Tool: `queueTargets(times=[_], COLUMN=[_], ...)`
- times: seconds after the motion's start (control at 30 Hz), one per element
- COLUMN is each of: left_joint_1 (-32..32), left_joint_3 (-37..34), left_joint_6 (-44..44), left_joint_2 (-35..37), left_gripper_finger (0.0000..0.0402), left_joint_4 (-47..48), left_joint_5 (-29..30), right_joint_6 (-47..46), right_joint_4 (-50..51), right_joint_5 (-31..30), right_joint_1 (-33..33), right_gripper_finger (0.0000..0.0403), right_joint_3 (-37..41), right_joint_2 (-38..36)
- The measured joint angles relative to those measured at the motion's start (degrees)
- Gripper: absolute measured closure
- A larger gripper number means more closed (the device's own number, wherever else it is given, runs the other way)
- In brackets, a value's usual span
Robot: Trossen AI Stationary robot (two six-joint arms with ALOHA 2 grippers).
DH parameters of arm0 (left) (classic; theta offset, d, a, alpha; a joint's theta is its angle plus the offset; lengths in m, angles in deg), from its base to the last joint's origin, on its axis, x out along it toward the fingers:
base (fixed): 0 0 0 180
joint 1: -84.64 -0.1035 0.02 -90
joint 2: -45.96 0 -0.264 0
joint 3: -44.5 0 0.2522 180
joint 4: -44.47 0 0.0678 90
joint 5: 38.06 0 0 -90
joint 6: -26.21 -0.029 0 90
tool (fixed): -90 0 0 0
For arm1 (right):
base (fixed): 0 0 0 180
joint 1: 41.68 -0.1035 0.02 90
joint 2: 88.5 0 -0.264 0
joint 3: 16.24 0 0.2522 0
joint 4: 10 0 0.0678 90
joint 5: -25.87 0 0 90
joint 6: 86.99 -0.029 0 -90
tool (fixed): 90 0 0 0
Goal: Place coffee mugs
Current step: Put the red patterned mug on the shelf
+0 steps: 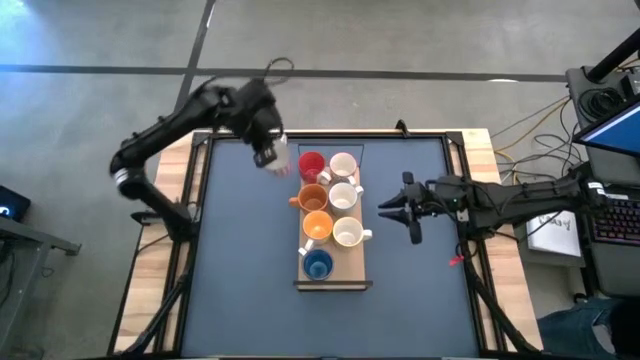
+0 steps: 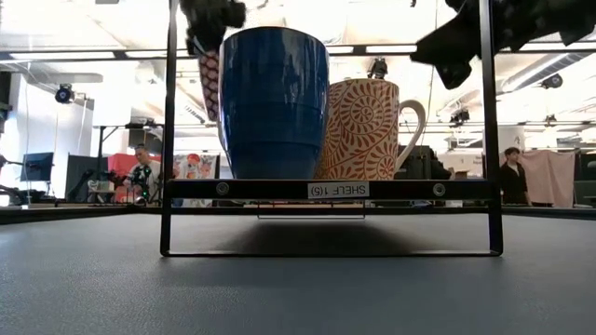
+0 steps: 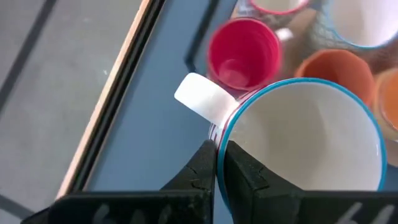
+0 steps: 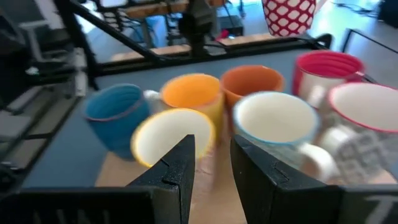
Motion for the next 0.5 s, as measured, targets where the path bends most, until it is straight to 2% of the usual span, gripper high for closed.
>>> queueTargets(times=[0.17,0.33,0.5], left_joint_1=[8.9,19.5,30.3], left_joint_3=[-7.6,-14.2,-19.5], left_joint_6=[10.0,20.7,30.9], left_joint_2=[8.3,14.2,16.2], left_gripper_finger=[0.0401,0.0401,0.0400], left_joint_4=[-0.1,-0.4,-2.2], left_joint_5=[6.8,7.9,8.7], right_joint_6=[-1.1,-1.0,-0.5], right_joint_4=[-1.4,-2.3,-4.5], right_joint_5=[0.0,-0.5,-0.5], right_joint_1=[-3.8,-7.2,-10.0], right_gripper_finger=[0.0309,0.0309,0.0309], right_joint_3=[-1.1,-1.9,-1.9], right_joint_2=[0.0,0.0,-0.4])
